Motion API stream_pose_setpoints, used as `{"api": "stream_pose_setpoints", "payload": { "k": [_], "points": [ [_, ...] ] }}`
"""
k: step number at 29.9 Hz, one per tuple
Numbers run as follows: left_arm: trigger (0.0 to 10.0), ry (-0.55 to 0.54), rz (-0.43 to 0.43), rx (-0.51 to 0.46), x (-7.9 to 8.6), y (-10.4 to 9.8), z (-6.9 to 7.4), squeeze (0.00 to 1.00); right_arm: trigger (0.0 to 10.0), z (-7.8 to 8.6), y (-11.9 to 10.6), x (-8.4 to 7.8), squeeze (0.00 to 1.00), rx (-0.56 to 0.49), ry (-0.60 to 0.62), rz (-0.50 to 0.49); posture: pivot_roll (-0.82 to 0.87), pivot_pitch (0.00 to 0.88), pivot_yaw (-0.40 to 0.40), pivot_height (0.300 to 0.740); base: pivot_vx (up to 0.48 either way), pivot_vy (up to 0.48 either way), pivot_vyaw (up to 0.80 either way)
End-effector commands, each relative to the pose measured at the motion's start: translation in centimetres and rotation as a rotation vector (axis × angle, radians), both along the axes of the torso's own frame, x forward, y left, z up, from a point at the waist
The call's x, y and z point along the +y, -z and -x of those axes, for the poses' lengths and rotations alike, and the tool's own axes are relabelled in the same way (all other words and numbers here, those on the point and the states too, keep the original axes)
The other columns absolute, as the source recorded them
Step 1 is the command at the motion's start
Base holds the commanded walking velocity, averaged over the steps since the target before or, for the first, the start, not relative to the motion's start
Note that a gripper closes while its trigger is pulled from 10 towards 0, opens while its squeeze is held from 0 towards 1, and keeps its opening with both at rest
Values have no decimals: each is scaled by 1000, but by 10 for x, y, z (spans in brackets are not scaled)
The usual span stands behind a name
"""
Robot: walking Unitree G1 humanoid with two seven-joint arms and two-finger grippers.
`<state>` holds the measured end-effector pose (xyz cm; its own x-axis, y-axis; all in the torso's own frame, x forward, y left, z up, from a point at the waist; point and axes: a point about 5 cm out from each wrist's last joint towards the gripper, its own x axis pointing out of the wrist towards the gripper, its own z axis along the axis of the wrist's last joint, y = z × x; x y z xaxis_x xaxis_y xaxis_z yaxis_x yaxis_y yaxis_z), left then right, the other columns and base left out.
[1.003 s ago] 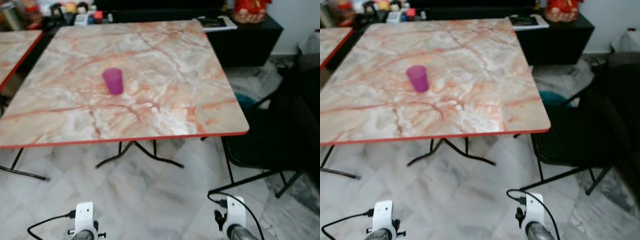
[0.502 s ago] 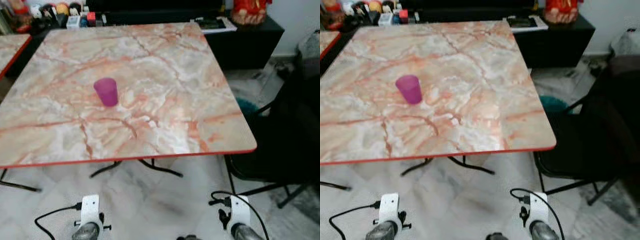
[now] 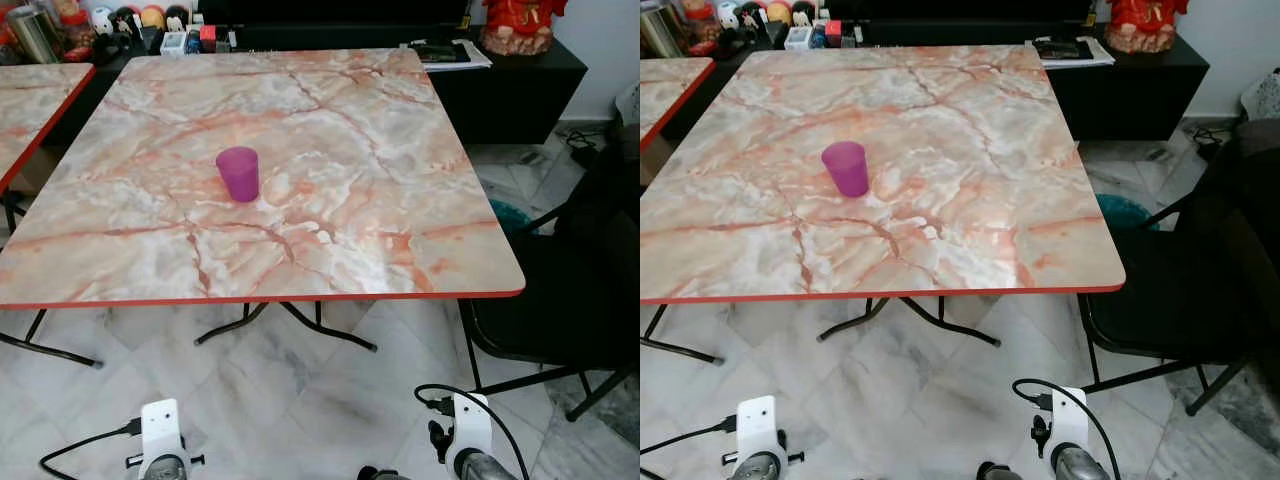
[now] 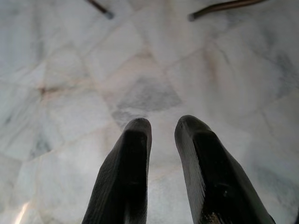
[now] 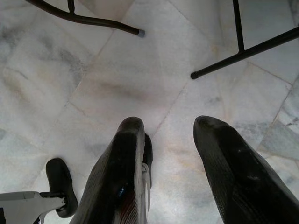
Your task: Setting the table
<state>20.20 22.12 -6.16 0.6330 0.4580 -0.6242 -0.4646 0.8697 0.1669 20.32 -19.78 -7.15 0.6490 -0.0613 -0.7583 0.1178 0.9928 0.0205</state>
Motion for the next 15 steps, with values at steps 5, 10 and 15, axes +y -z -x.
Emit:
{"api": "stream_pose_setpoints", "payload": {
  "k": [5,10,15],
  "points": [
    [10000,-161,-186,-135,68,-30,2,0,10000,4,2,-2,0,19,-6,3,28,167,-9,740,0,0,0],
    [10000,-194,-275,-259,94,-58,-2,0,10000,3,2,-2,0,19,-16,6,30,166,-13,740,0,0,0],
    [10000,-177,-299,-320,88,-68,-8,0,10000,3,1,-3,0,19,-19,7,29,163,-13,740,0,0,0]
  ]
}}
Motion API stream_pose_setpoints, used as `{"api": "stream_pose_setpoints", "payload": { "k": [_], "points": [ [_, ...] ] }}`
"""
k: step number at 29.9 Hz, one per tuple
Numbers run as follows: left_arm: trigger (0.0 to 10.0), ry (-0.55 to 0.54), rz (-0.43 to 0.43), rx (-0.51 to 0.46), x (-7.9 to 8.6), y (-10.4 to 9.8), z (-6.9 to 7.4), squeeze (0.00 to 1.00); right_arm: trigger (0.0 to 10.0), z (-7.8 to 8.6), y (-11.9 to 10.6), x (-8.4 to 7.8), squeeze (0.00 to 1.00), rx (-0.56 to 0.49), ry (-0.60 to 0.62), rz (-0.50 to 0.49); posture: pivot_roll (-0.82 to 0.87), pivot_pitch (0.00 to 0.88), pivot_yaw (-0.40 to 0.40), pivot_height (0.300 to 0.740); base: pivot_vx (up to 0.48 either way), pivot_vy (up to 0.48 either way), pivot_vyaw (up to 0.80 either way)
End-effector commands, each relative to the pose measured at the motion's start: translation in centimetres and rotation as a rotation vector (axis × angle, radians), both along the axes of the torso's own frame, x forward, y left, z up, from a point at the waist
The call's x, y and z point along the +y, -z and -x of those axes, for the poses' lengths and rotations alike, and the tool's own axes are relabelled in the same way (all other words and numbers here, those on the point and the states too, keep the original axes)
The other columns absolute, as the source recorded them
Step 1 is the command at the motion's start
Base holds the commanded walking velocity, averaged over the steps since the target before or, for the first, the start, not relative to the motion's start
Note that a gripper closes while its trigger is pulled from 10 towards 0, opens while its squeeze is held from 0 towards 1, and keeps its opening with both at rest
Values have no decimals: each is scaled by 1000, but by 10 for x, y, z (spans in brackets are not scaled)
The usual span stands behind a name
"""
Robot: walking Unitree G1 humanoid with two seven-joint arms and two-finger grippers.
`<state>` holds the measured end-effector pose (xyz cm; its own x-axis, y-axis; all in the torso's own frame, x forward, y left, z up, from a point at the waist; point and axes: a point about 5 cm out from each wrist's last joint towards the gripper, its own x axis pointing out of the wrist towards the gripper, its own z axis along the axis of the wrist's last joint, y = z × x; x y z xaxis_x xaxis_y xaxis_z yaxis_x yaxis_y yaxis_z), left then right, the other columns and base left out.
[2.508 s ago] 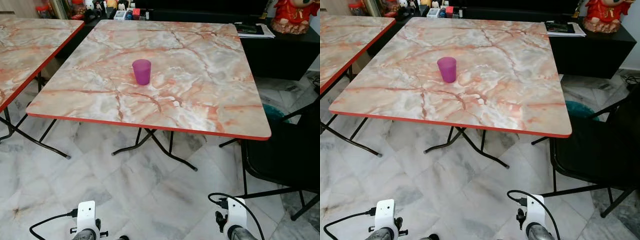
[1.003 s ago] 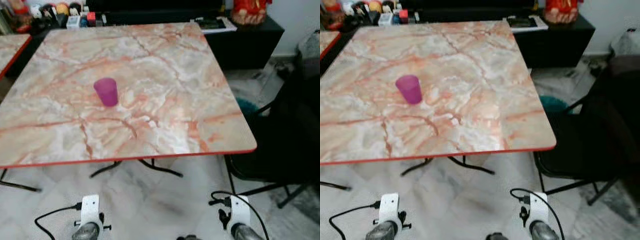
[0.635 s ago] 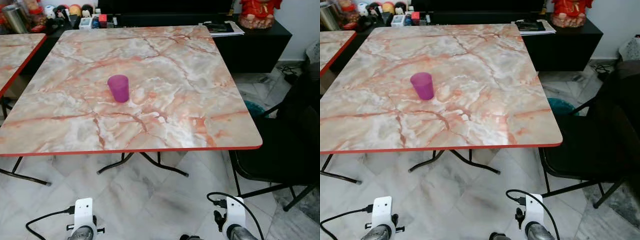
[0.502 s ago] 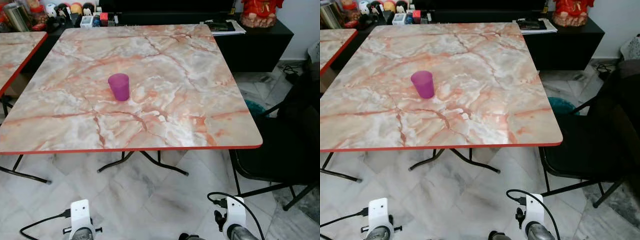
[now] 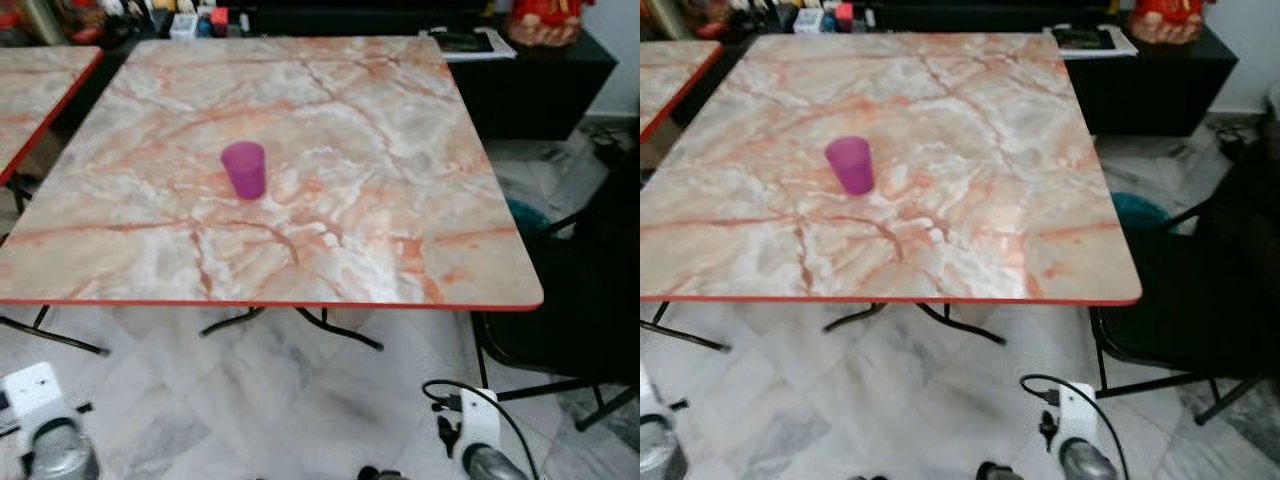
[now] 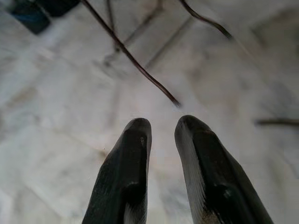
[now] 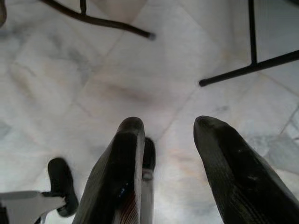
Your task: Setting the table
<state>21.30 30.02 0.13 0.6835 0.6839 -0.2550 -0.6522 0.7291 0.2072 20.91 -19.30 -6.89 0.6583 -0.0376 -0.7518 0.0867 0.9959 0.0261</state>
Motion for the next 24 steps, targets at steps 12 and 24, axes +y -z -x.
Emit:
{"api": "stream_pose_setpoints", "payload": {
  "k": [12,24],
  "points": [
    [10000,16,-328,-401,9,-117,-34,0,10000,8,3,-8,0,22,16,9,40,165,-23,740,0,0,0],
    [10000,368,-105,-547,-62,-172,-125,0,10000,7,2,-9,0,15,19,2,26,166,-34,740,0,-76,0]
  ]
}}
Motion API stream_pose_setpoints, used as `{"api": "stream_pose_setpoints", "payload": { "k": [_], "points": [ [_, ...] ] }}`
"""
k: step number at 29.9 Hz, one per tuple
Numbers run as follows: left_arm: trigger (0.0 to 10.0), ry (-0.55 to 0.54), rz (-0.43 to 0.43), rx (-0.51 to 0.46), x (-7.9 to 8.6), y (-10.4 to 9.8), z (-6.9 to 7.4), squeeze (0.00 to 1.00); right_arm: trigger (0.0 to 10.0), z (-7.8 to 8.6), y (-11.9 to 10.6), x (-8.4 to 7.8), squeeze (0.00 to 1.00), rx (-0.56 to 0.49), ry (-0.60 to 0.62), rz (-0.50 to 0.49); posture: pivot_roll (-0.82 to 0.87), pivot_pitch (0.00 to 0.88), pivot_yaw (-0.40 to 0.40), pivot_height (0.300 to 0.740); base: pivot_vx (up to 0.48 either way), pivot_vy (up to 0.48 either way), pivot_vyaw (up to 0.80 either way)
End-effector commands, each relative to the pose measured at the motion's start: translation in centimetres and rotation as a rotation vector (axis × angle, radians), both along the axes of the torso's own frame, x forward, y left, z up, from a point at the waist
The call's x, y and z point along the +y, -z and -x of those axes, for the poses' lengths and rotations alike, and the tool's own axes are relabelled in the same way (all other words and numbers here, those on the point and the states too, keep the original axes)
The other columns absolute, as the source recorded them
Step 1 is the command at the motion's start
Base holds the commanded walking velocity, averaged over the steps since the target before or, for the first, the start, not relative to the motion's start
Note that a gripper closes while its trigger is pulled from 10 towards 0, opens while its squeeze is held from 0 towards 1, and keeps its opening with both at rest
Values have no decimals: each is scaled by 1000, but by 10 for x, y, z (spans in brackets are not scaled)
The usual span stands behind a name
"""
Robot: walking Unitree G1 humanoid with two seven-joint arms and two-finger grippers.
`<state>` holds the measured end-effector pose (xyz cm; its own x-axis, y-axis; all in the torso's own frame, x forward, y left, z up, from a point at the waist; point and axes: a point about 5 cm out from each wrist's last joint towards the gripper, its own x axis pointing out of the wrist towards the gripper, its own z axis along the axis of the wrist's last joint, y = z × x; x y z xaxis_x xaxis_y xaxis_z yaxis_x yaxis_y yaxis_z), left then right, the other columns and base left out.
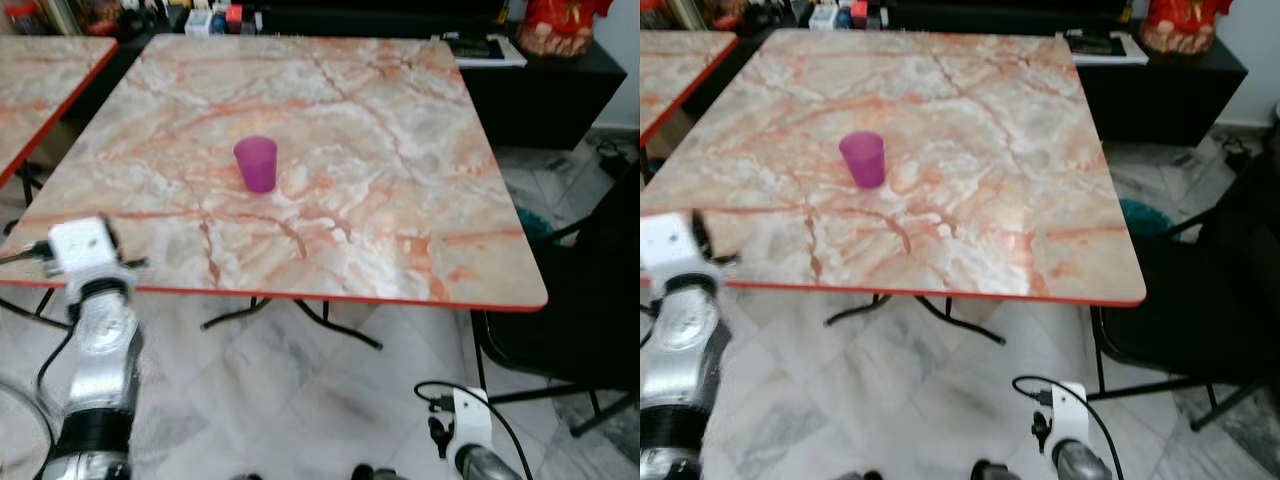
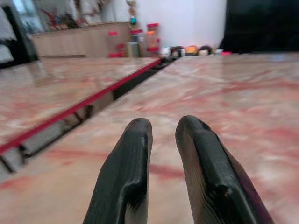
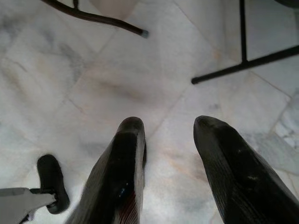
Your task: Setting the table
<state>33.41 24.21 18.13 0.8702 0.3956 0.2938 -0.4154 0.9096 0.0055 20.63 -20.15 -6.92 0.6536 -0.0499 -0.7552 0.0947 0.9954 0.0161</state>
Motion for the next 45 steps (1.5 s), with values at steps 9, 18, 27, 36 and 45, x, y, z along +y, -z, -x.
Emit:
{"api": "stream_pose_setpoints", "payload": {
  "k": [9,18,27,36,45],
  "points": [
    [10000,210,46,27,-34,-12,-25,0,10000,5,2,-1,0,11,8,-5,18,170,-35,740,0,-307,0],
    [10000,211,68,25,-32,-13,-27,0,10000,5,3,-1,0,13,7,-5,14,171,-34,740,0,-236,0],
    [10000,252,84,17,-32,-15,-27,0,10000,5,3,-1,0,16,5,-6,18,171,-36,740,0,0,0],
    [10000,233,99,-18,-21,-26,-27,0,10000,5,2,-1,0,11,2,-12,13,170,-34,740,0,0,0],
    [10000,200,81,-24,-9,-35,-28,0,10000,5,2,0,0,15,-17,-4,15,169,-31,740,0,0,0]
  ]
}}
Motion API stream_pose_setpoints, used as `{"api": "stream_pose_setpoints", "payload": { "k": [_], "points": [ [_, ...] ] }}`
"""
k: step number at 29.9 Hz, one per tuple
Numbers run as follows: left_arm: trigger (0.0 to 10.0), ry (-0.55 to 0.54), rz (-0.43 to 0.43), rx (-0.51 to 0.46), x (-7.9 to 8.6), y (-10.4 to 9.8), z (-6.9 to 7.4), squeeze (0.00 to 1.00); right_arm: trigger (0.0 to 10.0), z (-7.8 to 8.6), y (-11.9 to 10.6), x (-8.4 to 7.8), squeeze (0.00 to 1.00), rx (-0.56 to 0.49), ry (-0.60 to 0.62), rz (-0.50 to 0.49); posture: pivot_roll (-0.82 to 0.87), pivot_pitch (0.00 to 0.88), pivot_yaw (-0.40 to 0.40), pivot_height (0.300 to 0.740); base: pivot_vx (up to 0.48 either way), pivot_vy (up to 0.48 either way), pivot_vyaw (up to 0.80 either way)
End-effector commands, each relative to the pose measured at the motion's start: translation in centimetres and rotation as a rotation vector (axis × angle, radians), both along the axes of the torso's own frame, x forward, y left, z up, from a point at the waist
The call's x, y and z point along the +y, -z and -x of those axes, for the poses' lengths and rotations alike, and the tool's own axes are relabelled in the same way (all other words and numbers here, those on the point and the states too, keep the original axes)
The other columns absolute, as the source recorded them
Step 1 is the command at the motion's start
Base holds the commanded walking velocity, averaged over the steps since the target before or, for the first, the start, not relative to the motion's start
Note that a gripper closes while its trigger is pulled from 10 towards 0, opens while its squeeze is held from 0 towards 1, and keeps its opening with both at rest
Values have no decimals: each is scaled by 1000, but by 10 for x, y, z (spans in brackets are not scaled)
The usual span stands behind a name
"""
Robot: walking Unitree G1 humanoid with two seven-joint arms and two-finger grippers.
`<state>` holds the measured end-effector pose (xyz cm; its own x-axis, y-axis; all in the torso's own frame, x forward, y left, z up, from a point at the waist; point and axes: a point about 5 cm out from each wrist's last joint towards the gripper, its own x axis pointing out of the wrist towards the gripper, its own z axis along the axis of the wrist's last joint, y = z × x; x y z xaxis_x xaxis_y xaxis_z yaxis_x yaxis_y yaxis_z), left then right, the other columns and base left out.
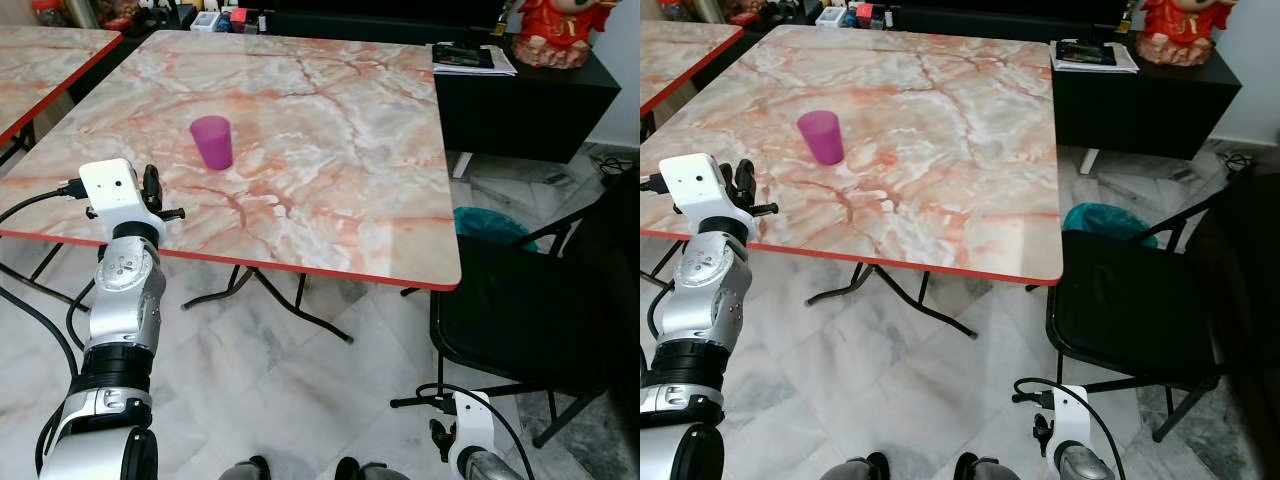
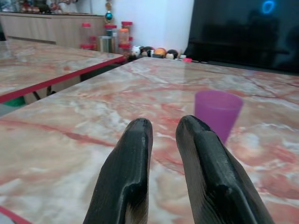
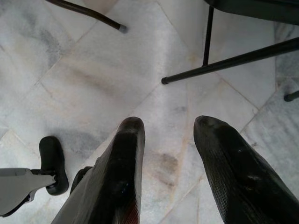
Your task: Setting the table
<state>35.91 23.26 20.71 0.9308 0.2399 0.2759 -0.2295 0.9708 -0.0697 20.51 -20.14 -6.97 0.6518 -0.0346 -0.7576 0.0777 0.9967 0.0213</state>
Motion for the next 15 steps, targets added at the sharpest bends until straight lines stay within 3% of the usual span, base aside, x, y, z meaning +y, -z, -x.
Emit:
{"api": "stream_pose_setpoints", "payload": {
  "k": [1,6,15],
  "points": [
    [10000,2,1,-13,1,-10,-3,0,10000,3,2,0,0,11,-3,2,15,169,-31,740,0,0,0],
    [10000,10,-22,-14,0,-15,-4,0,10000,3,2,0,0,13,-11,8,16,167,-30,740,0,0,0],
    [10000,27,-42,-22,-1,-22,-6,0,10000,5,3,-1,0,23,32,-1,16,166,-30,740,257,0,0]
  ]
}}
